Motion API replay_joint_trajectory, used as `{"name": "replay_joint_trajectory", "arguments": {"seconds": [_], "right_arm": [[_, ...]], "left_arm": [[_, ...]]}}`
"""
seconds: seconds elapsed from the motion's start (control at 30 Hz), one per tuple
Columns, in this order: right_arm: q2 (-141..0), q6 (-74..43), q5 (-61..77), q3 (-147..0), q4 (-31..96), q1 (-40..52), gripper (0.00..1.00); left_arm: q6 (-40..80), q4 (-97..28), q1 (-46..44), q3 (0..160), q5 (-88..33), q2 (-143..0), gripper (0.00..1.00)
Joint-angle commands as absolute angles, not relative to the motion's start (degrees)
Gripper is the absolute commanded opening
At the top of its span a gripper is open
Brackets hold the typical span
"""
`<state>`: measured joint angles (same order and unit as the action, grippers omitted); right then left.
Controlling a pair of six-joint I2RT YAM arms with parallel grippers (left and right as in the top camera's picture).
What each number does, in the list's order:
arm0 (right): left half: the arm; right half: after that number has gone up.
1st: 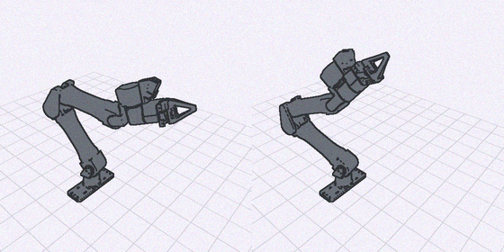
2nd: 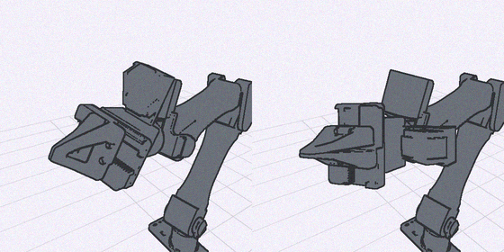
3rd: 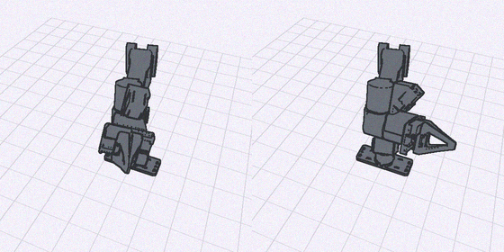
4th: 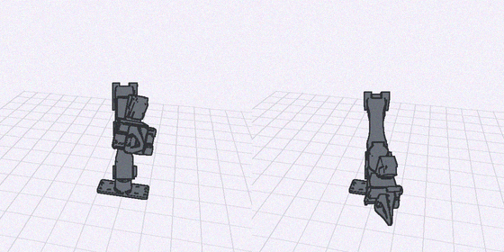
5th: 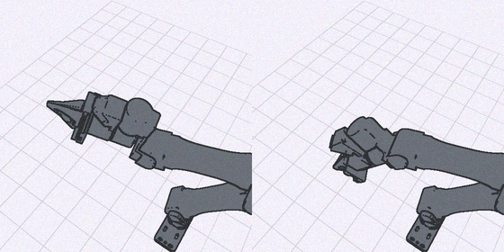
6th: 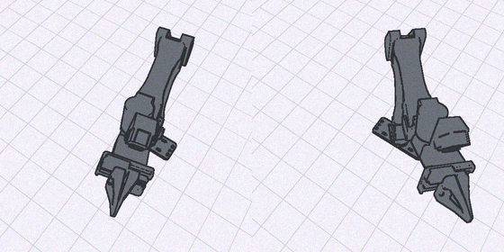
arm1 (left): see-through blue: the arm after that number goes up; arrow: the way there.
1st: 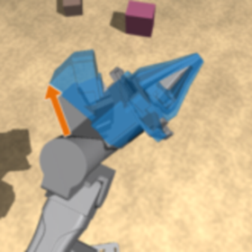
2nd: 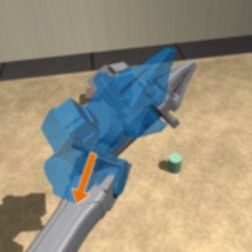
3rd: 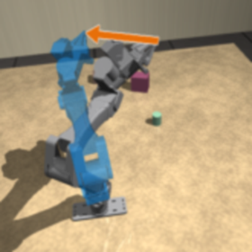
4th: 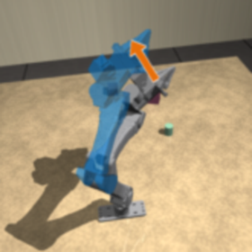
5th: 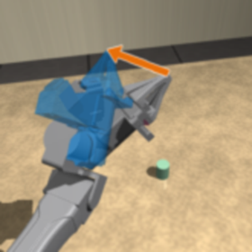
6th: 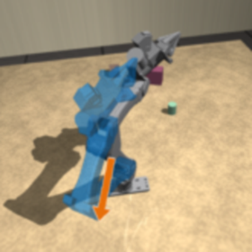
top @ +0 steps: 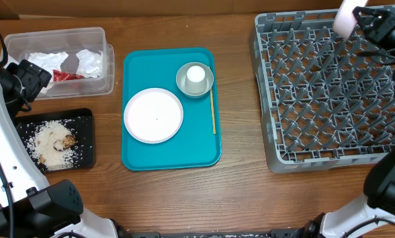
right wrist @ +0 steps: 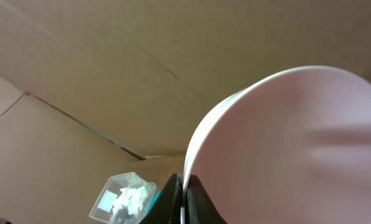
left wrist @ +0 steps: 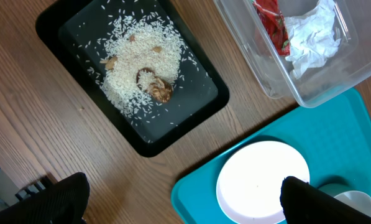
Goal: Sort waste into correct bins and load items into the dishwasher
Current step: 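Carry the pink plate to the dish rack and set it in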
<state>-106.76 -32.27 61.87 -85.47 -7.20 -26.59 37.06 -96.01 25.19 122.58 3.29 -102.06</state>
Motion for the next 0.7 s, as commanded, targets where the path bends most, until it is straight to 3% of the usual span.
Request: {"name": "replay_joint_trajectory", "arguments": {"seconds": [0.0, 0.13, 0.43, 0.67], "right_arm": [[-109.5, -36.6, 60.8, -86.0, -11.3, -25.4, 0.04], [-113.1, -40.1, 52.9, -85.9, -14.2, -24.4, 0.04], [-121.6, -44.4, 50.1, -85.9, -25.5, -23.1, 0.04], [-124.3, -46.8, 46.0, -85.9, -26.0, -23.4, 0.04]], "left_arm": [[36.4, -95.9, 25.5, 122.3, 4.0, -102.3, 1.00], [36.4, -95.9, 25.5, 122.3, 4.0, -102.3, 1.00], [36.4, -95.9, 25.5, 122.3, 4.0, -102.3, 1.00], [36.4, -95.9, 25.5, 122.3, 4.0, -102.3, 1.00]]}}
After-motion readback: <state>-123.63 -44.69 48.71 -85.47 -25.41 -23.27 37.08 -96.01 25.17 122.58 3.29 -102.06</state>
